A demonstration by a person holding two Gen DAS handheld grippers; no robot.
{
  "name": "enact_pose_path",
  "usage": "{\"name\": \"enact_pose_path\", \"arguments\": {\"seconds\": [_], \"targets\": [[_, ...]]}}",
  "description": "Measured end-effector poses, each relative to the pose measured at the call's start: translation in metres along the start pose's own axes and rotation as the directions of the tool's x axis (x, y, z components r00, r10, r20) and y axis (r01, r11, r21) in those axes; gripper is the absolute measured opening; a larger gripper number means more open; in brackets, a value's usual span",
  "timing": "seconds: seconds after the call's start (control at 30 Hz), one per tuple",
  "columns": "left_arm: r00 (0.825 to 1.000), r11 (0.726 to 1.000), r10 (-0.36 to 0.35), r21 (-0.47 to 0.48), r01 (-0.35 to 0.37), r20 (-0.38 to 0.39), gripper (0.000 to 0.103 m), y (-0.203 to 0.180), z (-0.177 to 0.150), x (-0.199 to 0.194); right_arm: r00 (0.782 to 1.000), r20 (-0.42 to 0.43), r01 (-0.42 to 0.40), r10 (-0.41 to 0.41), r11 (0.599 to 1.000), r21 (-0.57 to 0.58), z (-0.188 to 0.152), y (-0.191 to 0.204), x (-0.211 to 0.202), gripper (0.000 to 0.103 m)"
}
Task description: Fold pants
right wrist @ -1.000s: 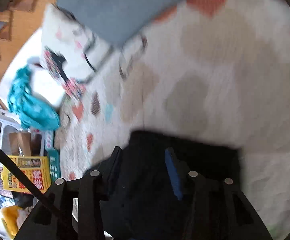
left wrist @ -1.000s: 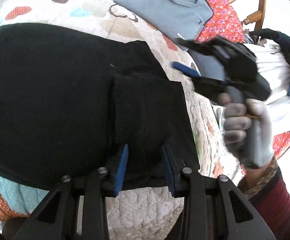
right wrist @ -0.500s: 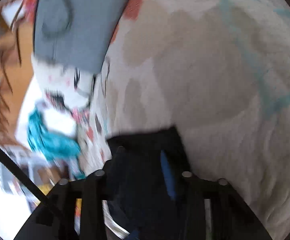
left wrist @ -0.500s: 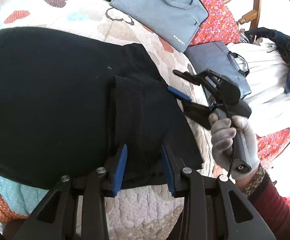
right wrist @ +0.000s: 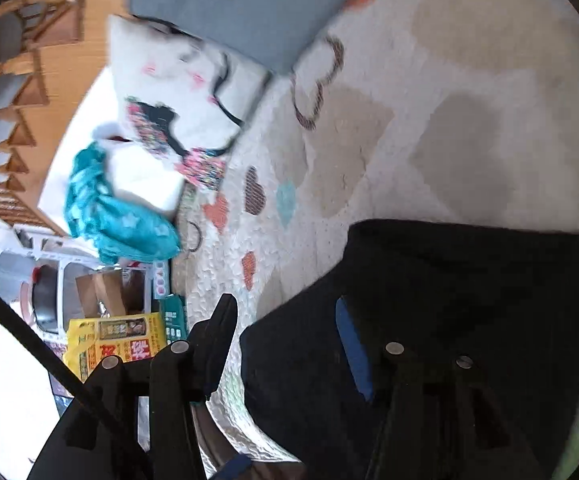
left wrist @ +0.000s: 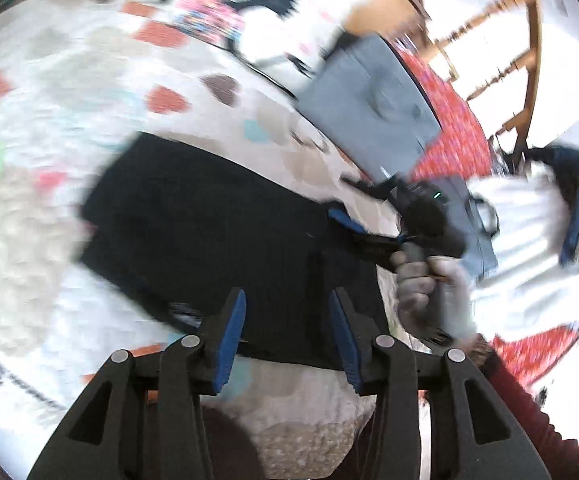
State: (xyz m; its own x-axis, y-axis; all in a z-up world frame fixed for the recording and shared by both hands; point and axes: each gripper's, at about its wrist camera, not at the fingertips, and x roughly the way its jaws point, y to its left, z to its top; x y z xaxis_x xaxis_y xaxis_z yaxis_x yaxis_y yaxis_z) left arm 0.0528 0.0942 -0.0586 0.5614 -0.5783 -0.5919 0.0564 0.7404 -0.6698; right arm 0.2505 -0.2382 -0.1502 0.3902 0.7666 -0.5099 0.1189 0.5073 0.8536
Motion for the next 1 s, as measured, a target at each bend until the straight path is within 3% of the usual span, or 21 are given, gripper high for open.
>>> {"name": "enact_pose_path", "arguments": {"seconds": [0.03,0.1,0.13,0.2,0.23,0.27,0.3,0.47,0.57,0.63,0.7,0.77,0.87,0.93,1.0], "targets": [[1.0,1.0,0.008,-0.025,-0.007,0.016,0.043,0.01,0.002,-0.008,0.996,0.024,0.088,-0.088,0.996,-0.009,0.011,-0.005,0.009,0.05],[0.998,0.997,0.032,-0.075,-0.028,0.045,0.043,0.032,0.006,-0.02,0.992,0.088,0.091,-0.094,0.995,0.04,0.028,-0.016,0.008,0.027],[0.998,0.994,0.044,-0.102,-0.038,0.054,0.043,0.046,0.008,-0.026,0.979,0.142,0.135,-0.144,0.989,0.065,0.035,-0.02,0.001,0.026],[0.997,0.987,0.056,-0.157,-0.046,0.058,0.043,0.066,0.01,-0.028,0.95,0.211,0.221,-0.231,0.973,0.069,0.044,-0.014,-0.015,0.029],[0.997,0.982,0.055,-0.182,-0.044,0.057,0.043,0.076,0.01,-0.029,0.944,0.217,0.241,-0.248,0.969,0.056,0.044,-0.009,-0.021,0.041],[0.997,0.978,0.055,-0.202,-0.043,0.053,0.043,0.084,0.01,-0.027,0.949,0.21,0.234,-0.233,0.972,0.022,0.04,0.001,-0.026,0.047],[0.997,0.976,0.055,-0.214,-0.044,0.047,0.043,0.09,0.009,-0.023,0.957,0.195,0.221,-0.214,0.975,-0.016,0.035,0.01,-0.03,0.052],[1.0,0.973,0.0,-0.233,0.006,0.026,0.043,0.092,0.01,-0.002,0.975,0.037,0.222,-0.219,0.95,-0.218,-0.009,0.068,-0.016,0.057],[1.0,0.972,-0.009,-0.237,0.015,0.026,0.047,0.089,0.013,0.012,0.963,-0.106,0.2,-0.248,0.92,-0.337,-0.041,0.102,0.023,0.057],[0.999,0.968,-0.025,-0.25,0.033,0.032,0.051,0.091,0.015,0.02,0.939,-0.19,0.193,-0.287,0.896,-0.4,-0.062,0.123,0.06,0.06],[0.998,0.962,-0.039,-0.268,0.049,0.043,0.054,0.094,0.013,0.021,0.897,-0.266,0.202,-0.352,0.864,-0.462,-0.083,0.138,0.1,0.063],[0.996,0.954,-0.062,-0.288,0.077,0.061,0.06,0.094,0.011,0.022,0.839,-0.324,0.233,-0.438,0.826,-0.513,-0.101,0.147,0.137,0.067],[0.995,0.955,-0.069,-0.282,0.087,0.073,0.067,0.091,0.009,0.024,0.771,-0.359,0.279,-0.526,0.785,-0.553,-0.113,0.155,0.182,0.071],[0.995,0.958,-0.068,-0.273,0.087,0.079,0.07,0.088,0.009,0.026,0.712,-0.363,0.326,-0.601,0.741,-0.588,-0.12,0.161,0.207,0.087],[0.993,0.955,-0.074,-0.281,0.097,0.092,0.077,0.087,0.008,0.027,0.616,-0.357,0.374,-0.702,0.659,-0.652,-0.129,0.17,0.235,0.095]]}}
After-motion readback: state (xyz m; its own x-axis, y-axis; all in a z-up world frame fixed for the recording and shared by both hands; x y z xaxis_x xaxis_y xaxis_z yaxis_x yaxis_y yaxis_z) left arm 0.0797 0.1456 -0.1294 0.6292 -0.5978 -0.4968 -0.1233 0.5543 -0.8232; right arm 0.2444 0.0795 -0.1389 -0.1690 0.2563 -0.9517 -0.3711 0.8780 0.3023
